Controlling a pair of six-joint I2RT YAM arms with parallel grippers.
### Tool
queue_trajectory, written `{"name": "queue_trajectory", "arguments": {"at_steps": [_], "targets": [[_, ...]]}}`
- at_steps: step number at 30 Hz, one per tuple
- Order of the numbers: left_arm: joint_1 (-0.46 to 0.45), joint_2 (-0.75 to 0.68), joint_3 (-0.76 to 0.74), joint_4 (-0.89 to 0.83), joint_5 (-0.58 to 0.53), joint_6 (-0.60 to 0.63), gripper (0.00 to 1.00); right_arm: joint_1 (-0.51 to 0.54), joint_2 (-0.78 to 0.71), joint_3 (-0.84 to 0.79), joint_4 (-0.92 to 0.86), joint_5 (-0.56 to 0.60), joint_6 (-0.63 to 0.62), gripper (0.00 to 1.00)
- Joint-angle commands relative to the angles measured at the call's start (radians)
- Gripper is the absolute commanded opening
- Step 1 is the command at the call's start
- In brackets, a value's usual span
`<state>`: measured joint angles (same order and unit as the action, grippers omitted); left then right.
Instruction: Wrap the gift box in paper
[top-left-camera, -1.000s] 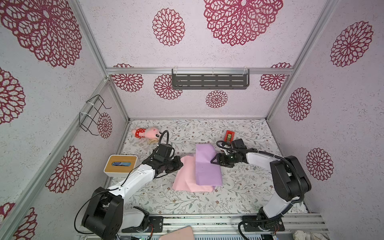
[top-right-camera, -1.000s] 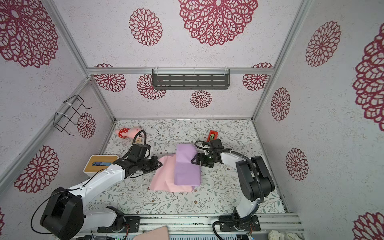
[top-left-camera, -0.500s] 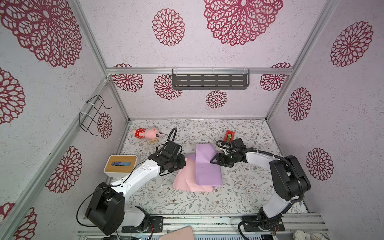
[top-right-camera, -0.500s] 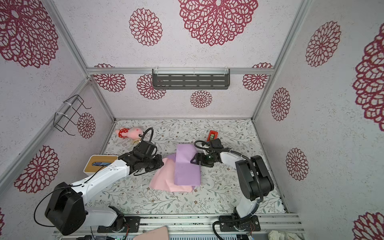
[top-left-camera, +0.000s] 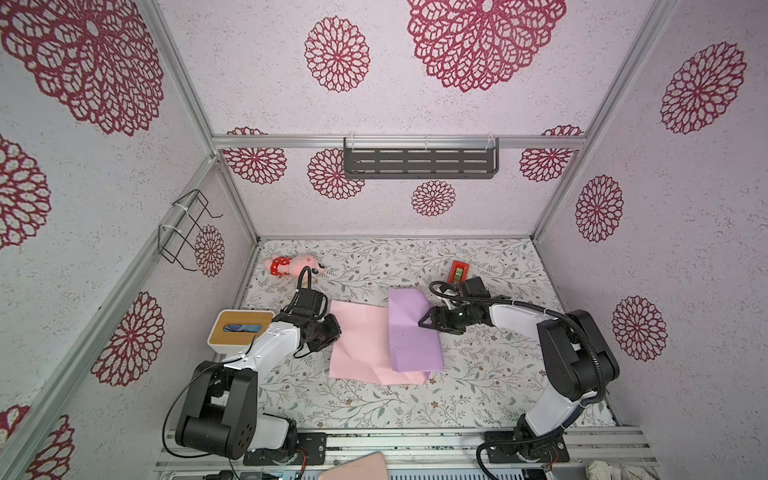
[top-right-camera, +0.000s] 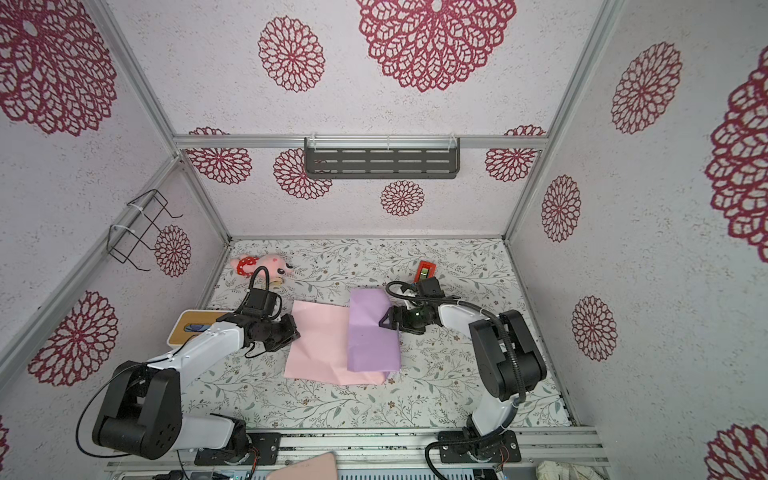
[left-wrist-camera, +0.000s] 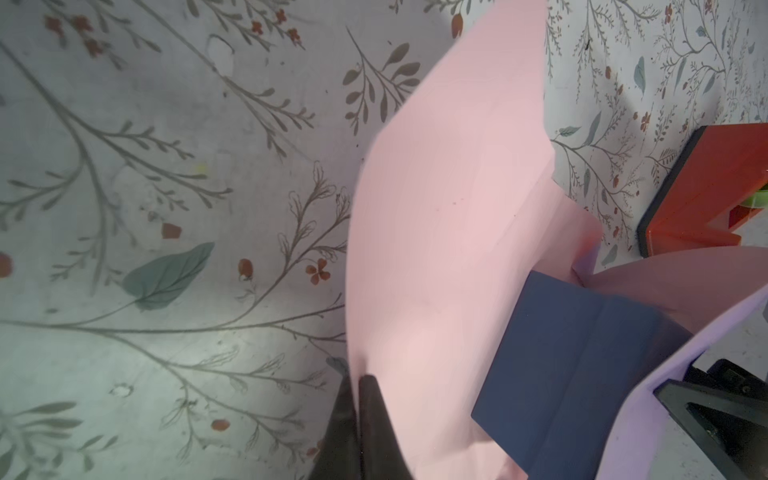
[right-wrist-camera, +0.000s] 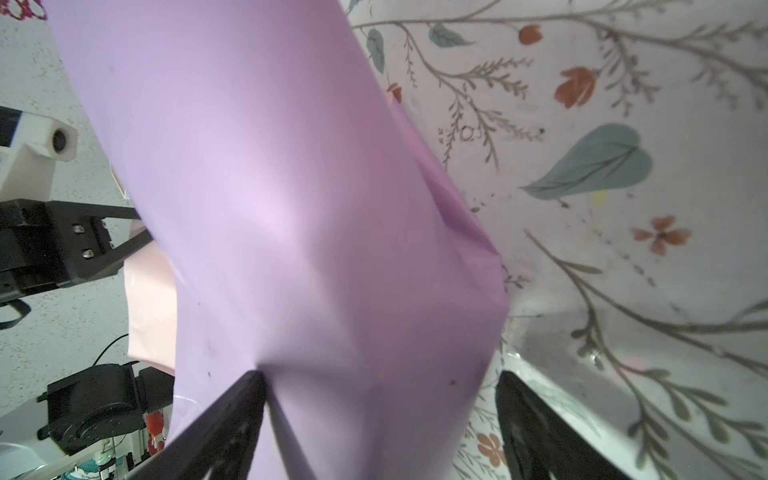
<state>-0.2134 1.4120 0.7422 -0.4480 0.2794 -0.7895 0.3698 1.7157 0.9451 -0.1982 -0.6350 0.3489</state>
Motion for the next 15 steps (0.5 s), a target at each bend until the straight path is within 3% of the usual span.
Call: {"name": "queue_trajectory", "arguments": {"at_steps": [1, 15], "targets": [[-0.008, 0.01, -0.004, 0.079, 0.073, -0.003, 0.03, 0.009, 0.05, -0.023, -0.105, 0.135, -0.039, 0.87], [-0.049, -0.073, 0.007, 0.075, 0.222, -0.013, 0.07, 0.009, 0.053, -0.023, -0.105, 0.136, -0.038, 0.87]]}}
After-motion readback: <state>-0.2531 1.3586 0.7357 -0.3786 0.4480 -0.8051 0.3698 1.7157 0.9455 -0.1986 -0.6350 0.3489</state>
